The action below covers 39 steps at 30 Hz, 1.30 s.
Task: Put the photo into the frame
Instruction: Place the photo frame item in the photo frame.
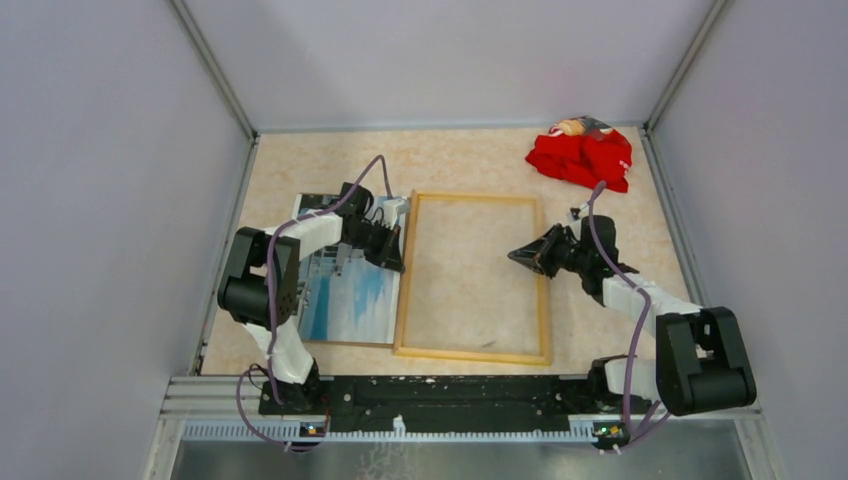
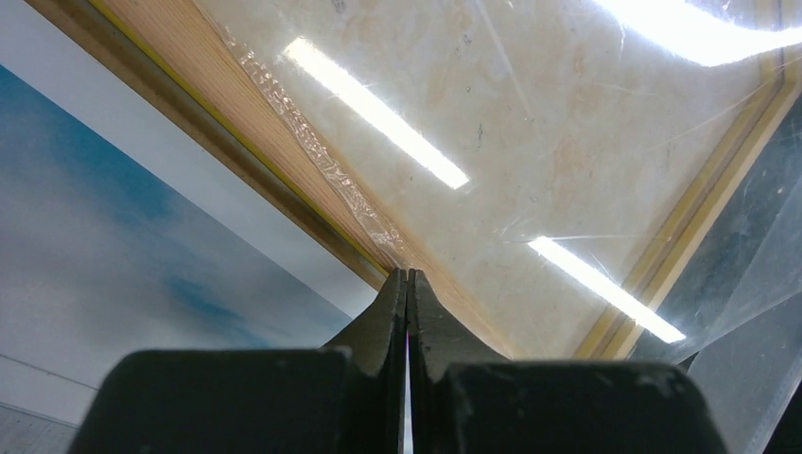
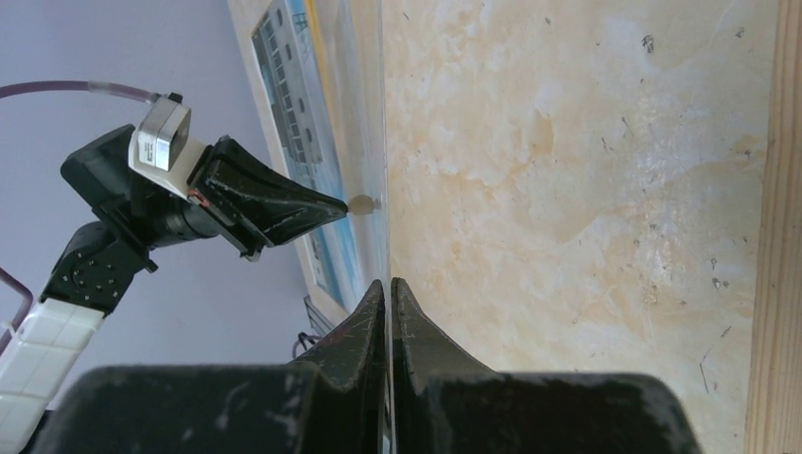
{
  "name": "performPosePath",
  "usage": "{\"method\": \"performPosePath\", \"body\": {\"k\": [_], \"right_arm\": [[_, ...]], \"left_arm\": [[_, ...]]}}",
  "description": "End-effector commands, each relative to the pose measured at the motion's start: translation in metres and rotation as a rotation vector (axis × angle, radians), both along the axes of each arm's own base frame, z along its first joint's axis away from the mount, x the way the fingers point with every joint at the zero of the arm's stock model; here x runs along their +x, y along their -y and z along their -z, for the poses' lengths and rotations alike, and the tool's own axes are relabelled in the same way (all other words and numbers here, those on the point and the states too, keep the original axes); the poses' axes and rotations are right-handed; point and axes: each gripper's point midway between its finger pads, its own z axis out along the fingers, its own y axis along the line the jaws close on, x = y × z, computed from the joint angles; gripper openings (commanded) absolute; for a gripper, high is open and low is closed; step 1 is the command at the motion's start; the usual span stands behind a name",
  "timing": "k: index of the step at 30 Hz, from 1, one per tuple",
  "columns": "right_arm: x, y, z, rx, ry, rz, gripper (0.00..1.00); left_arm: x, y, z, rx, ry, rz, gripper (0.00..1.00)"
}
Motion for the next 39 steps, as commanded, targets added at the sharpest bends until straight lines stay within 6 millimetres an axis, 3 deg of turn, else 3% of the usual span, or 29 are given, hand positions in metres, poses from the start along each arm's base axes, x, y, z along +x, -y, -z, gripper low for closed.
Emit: {"method": "performPosePath", "body": {"k": [1, 8, 12, 22, 34, 39], "right_arm": [[0.006, 0.000, -0.012, -0.003, 0.053, -0.039, 0.00], [0.009, 0.002, -0.012, -0.013, 0.059, -0.047, 0.00], [0.006, 0.003, -0.010, -0.013, 0.060, -0.062, 0.00], [0.005, 0.001, -0.010, -0.004, 0.062, -0.092, 0.00], [0.018, 0.003, -0.005, -0.014, 0.055, -0.109, 0.00], [0.018, 0.010, 0.005, -0.030, 0.035, -0.110, 0.00]], "left_arm": [[0.006, 0.005, 0.003, 0.006, 0.019, 0.008, 0.07], [0.008, 0.010, -0.017, -0.032, 0.029, 0.018, 0.22], [0.015, 0.009, -0.024, -0.018, 0.072, 0.009, 0.25], [0.024, 0.006, -0.020, 0.010, 0.074, -0.011, 0.24], [0.029, -0.001, -0.005, 0.059, 0.059, -0.035, 0.24], [0.033, -0.005, -0.010, 0.075, 0.080, -0.039, 0.34]]}}
